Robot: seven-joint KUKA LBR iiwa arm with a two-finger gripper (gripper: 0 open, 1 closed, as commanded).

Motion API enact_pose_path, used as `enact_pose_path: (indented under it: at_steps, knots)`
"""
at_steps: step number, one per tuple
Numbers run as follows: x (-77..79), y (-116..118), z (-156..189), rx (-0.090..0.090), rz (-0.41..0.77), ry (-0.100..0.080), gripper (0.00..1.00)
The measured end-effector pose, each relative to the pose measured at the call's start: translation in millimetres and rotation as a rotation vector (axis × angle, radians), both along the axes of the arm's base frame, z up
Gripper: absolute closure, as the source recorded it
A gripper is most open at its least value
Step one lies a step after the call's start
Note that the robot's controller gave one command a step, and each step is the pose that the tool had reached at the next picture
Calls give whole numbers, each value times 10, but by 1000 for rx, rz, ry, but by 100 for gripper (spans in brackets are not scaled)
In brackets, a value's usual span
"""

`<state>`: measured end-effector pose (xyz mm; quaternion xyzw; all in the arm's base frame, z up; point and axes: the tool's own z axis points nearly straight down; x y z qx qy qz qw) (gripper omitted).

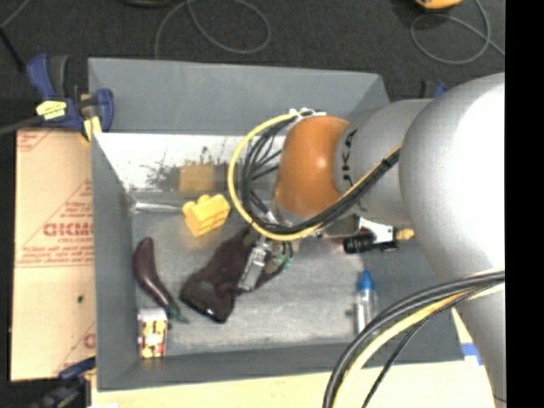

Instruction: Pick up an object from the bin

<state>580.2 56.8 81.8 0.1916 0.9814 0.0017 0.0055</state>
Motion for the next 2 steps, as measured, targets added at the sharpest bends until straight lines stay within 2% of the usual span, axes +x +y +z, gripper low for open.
enact_pose_path:
  at_steps: [1,2]
  knots:
    - [-489,14,-39,4,-124,1,100]
    - [-489,14,-40,4,-124,1,100]
